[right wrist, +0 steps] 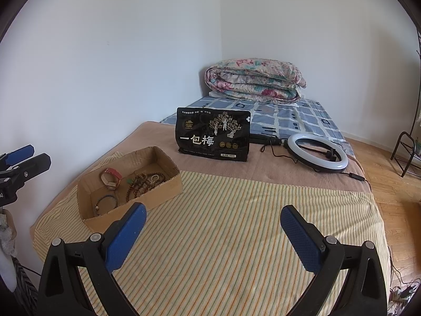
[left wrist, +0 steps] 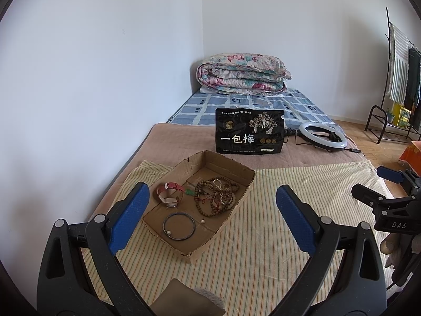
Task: Organize jewelry
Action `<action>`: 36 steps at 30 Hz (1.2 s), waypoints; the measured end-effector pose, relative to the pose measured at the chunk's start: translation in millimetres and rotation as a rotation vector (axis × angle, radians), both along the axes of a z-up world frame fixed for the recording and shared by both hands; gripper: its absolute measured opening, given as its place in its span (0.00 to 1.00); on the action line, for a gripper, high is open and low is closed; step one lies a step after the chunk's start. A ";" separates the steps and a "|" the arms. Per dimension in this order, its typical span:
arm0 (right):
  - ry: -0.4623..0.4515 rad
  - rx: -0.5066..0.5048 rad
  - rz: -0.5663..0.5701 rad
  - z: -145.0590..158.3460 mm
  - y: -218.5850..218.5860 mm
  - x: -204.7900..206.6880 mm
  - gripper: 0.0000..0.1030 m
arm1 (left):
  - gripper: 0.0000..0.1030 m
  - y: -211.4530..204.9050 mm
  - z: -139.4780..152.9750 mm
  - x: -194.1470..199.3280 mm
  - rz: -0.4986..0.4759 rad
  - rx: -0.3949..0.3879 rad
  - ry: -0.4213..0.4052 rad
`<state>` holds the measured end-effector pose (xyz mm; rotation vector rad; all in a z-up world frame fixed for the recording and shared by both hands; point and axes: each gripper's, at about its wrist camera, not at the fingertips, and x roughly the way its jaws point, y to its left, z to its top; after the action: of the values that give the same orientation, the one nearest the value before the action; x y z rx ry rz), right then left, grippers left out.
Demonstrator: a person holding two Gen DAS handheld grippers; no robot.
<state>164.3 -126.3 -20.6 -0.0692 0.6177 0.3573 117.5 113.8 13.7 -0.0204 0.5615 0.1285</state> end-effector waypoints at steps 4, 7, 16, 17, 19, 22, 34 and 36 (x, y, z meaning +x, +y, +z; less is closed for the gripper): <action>0.002 -0.002 0.000 0.2 1.3 -0.7 1.00 | 0.96 -0.3 2.6 -0.2 0.001 0.002 -0.003; 0.002 0.001 -0.002 0.5 1.5 -1.1 1.00 | 0.96 -0.2 2.4 -0.3 0.002 0.003 -0.003; 0.003 0.000 -0.002 0.2 2.3 -2.4 1.00 | 0.96 0.1 2.4 -0.9 0.000 0.002 -0.002; 0.003 0.000 -0.002 0.2 2.1 -2.1 1.00 | 0.96 0.0 2.3 -1.0 0.001 0.001 -0.003; 0.003 0.001 -0.002 0.2 2.3 -2.2 1.00 | 0.96 0.0 2.3 -1.0 0.002 0.001 -0.003; 0.004 0.000 -0.002 0.1 2.1 -1.8 1.00 | 0.96 0.2 2.2 -0.8 0.001 0.002 -0.003; 0.015 0.002 0.001 -1.4 4.7 -3.9 1.00 | 0.96 0.8 3.4 -1.9 0.006 0.008 -0.009; 0.020 0.005 0.002 -2.5 4.8 -3.9 1.00 | 0.96 0.7 3.6 -1.9 0.007 0.011 -0.010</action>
<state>160.4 -121.5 -23.1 -0.0617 0.6364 0.3613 115.6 114.4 17.3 -0.0121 0.5510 0.1383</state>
